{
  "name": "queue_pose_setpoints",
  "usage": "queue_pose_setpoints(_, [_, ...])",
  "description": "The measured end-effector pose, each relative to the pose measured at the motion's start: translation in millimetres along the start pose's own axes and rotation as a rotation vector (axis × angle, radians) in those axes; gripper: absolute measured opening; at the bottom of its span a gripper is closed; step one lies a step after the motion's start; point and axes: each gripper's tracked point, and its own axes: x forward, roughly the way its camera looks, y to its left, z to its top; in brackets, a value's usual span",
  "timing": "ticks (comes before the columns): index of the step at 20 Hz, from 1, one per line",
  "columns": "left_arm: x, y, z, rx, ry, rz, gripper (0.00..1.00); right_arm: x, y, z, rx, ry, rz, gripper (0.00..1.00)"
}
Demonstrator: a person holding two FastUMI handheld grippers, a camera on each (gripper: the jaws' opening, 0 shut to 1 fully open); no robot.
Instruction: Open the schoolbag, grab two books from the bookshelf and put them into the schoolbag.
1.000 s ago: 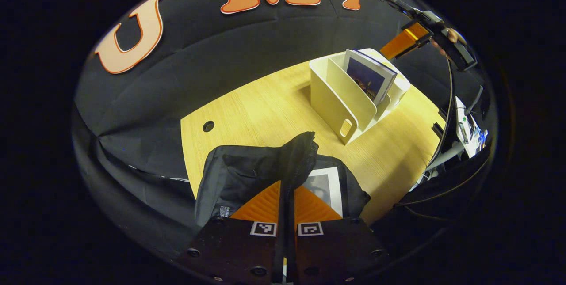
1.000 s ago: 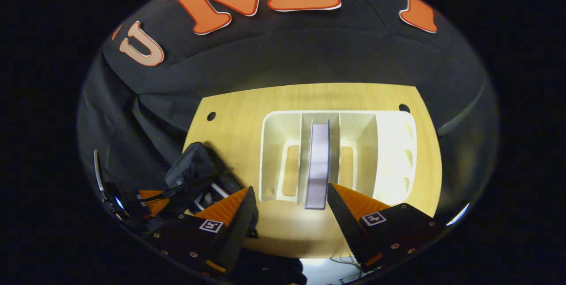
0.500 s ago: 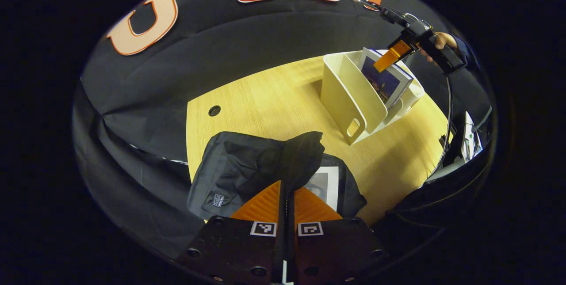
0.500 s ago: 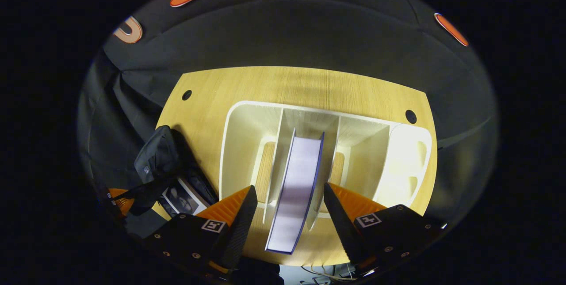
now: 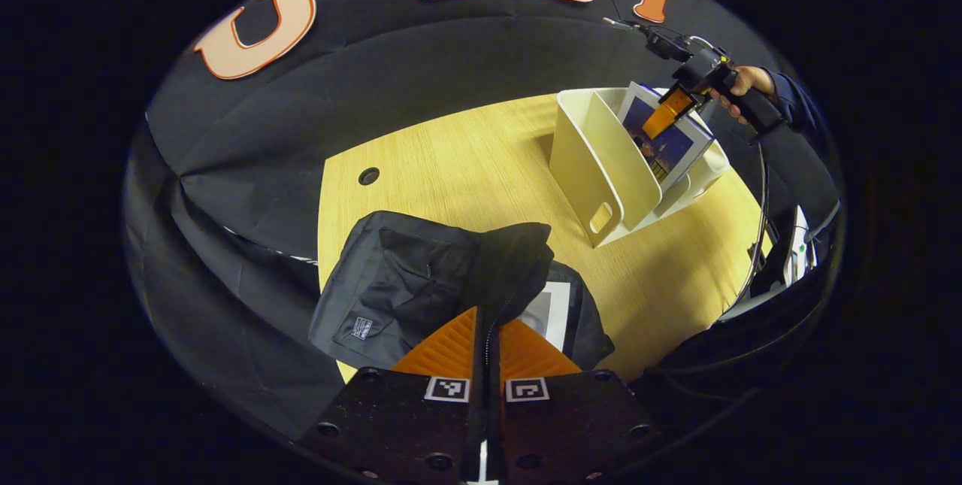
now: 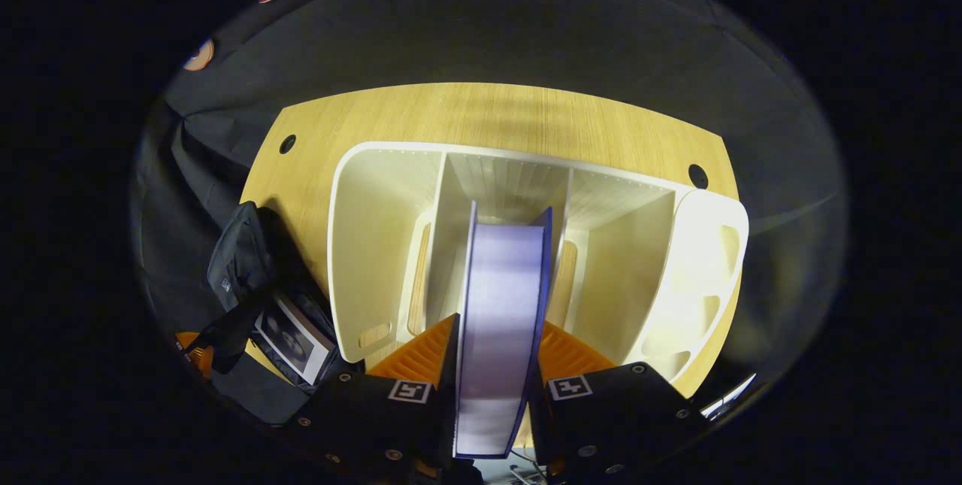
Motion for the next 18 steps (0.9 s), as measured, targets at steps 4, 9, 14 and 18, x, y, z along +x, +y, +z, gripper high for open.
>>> queue_pose_setpoints(4, [-2,3,1,0.029,-0.018,-0.011,0.04,-18,-4,-14,0.022,-0.027,-0.014,0.38])
queue_pose_setpoints(9, [-4,8,0,0.078,-0.037,-0.06,0.04,-54,2,-55,0.119,-0.065,-0.014,0.38])
queue_pose_setpoints(14, [-4,19,4,0.2,-0.068,-0.089,0.03,-99,17,-101,0.223,-0.133,-0.007,0.38])
queue_pose_setpoints(18, [-1,19,6,0.257,-0.083,-0.138,0.04,-128,29,-139,0.303,-0.162,0.008,0.38])
